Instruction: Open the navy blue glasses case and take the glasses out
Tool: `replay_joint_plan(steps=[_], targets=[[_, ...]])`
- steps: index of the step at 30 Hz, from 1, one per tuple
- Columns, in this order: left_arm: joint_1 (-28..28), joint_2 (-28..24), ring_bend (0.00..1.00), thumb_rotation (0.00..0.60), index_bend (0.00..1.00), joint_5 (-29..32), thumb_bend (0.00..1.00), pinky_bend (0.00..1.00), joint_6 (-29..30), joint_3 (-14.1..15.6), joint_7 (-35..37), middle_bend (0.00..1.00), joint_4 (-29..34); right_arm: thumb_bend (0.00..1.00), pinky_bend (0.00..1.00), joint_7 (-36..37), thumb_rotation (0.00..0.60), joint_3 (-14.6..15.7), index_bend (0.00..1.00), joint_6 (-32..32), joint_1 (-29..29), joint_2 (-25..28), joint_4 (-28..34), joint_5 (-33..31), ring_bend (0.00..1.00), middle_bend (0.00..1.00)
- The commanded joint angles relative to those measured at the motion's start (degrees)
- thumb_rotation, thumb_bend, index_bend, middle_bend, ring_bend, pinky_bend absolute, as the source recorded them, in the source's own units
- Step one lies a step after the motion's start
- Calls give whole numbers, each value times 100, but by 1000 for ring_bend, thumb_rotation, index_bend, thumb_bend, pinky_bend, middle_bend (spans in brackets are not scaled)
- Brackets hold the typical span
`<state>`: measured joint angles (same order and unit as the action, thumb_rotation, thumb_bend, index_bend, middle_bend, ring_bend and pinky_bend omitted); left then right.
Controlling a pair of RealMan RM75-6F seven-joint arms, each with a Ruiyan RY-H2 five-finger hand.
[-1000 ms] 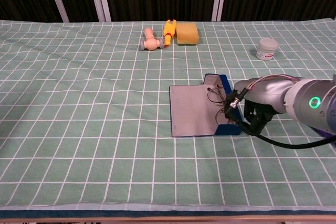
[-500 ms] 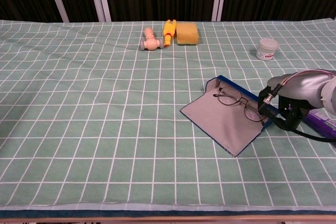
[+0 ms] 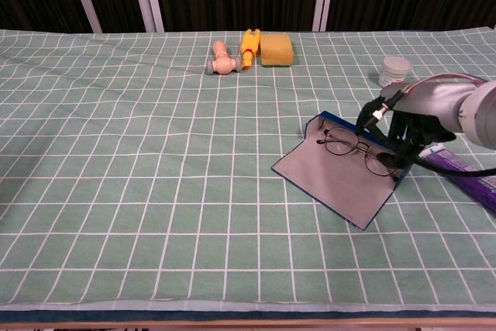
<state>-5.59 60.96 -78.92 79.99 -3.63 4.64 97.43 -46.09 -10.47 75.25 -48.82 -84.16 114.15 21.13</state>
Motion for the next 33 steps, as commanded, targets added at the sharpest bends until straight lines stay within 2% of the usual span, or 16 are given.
replay_joint_plan(steps=[1, 9, 13, 20, 33], targets=[[0, 4, 0, 600, 0, -4, 0, 0, 2, 2, -15, 0, -6, 501, 914, 177, 600, -252, 224, -19, -7, -96, -184, -128, 933, 842], [-9, 16, 0, 600, 0, 26, 0, 0, -17, -8, -27, 0, -13, 500, 914, 5, 600, -656, 194, -319, -293, -277, -906, -1144, 933, 842], [-12, 13, 0, 600, 0, 45, 0, 0, -29, -13, -30, 0, -8, 500, 915, -215, 600, -755, 179, -492, -451, -354, -1240, -1697, 934, 842], [-17, 12, 0, 600, 0, 56, 0, 0, -46, -14, -27, 0, 0, 500, 914, -441, 600, -767, 169, -557, -567, -395, -1416, -2173, 936, 842], [-4, 9, 0, 600, 0, 21, 0, 0, -18, -2, -26, 0, 6, 500, 915, -290, 600, -752, 205, -457, -617, -486, -769, -1923, 937, 843]])
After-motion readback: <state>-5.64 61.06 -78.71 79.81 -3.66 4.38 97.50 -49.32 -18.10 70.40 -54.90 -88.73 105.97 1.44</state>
